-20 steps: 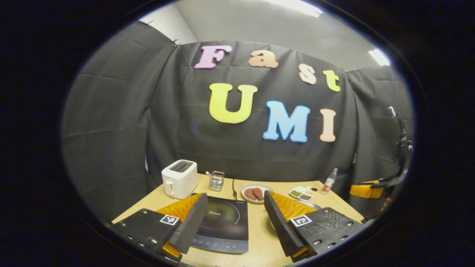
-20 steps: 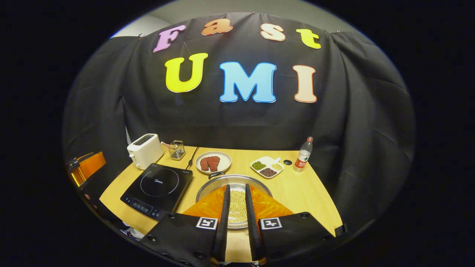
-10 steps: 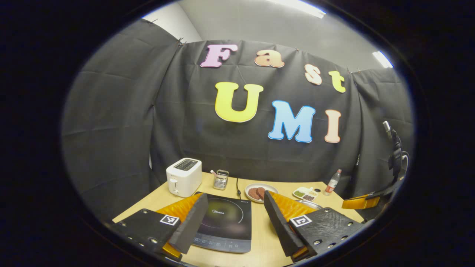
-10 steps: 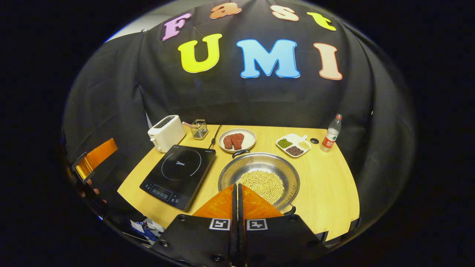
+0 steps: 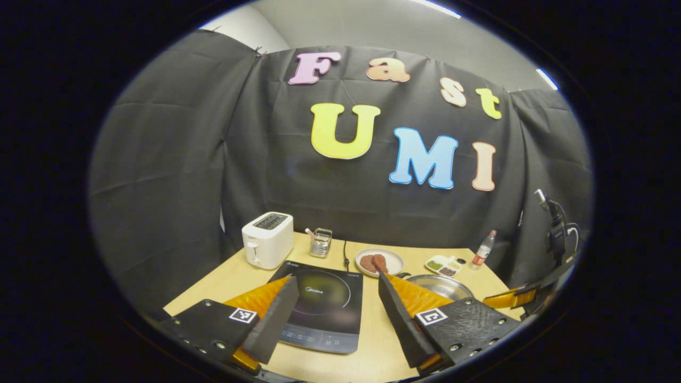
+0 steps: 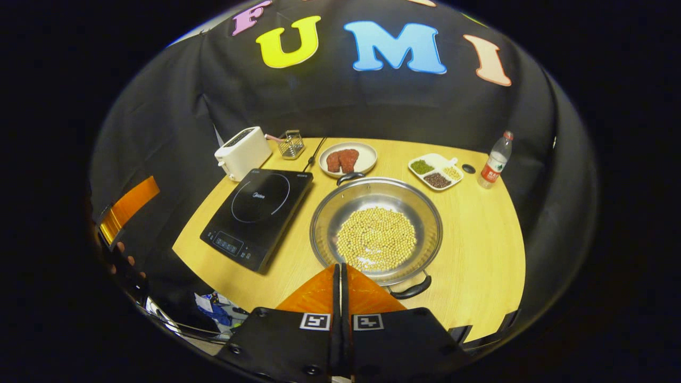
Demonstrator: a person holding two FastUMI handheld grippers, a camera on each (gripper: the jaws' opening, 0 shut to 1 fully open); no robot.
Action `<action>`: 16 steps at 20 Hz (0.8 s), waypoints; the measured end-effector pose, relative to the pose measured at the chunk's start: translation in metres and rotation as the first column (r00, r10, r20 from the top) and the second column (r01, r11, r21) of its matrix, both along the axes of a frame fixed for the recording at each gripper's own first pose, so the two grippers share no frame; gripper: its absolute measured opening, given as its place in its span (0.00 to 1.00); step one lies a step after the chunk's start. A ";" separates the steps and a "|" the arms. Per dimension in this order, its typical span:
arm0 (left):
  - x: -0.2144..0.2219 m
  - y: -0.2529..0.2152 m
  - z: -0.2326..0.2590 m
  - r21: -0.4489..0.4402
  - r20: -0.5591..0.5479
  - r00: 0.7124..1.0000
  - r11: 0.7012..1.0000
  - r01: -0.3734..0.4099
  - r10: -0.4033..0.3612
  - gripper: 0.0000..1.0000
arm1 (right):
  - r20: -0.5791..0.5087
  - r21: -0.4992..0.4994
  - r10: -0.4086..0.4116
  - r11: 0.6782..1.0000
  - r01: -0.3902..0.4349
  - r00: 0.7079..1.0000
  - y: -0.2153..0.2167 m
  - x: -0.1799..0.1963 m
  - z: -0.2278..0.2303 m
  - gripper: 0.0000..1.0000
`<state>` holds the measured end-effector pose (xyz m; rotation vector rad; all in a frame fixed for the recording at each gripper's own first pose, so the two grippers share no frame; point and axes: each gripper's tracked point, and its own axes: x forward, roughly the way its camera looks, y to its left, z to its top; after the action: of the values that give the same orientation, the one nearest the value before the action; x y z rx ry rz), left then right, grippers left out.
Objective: First push the handle of the pot to place it horizontally, then grasp the pot with both hands and set it on the induction cooktop.
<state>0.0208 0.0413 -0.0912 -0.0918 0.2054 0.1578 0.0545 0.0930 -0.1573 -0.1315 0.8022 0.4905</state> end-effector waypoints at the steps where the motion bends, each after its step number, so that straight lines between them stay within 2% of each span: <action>1: 0.002 -0.004 -0.002 0.002 -0.007 1.000 1.000 -0.005 0.005 0.92 | -0.019 -0.007 0.000 1.000 0.000 1.000 -0.005 0.000 -0.007 0.02; 8: 0.016 -0.035 -0.009 0.025 -0.057 0.998 1.000 -0.010 0.012 0.92 | -0.184 -0.027 0.040 0.999 -0.046 0.982 -0.021 -0.005 -0.065 0.02; 9: 0.017 -0.038 -0.010 0.034 -0.063 0.998 0.999 -0.013 0.015 0.87 | -0.206 -0.030 0.041 0.998 -0.048 0.978 -0.023 -0.005 -0.073 0.02; 10: 0.019 -0.042 -0.012 0.038 -0.072 0.997 0.999 -0.013 0.016 0.92 | -0.227 -0.032 0.044 0.998 -0.053 0.973 -0.025 -0.004 -0.079 0.02; 16: 0.022 -0.073 -0.018 0.042 -0.127 0.992 0.999 0.011 -0.005 0.92 | -0.301 -0.052 0.084 0.993 -0.104 0.950 -0.032 0.002 -0.113 0.02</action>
<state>0.0425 -0.0320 -0.1092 -0.0381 0.3288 0.1600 0.0563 0.0608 -0.2707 -0.1605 1.1137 0.5819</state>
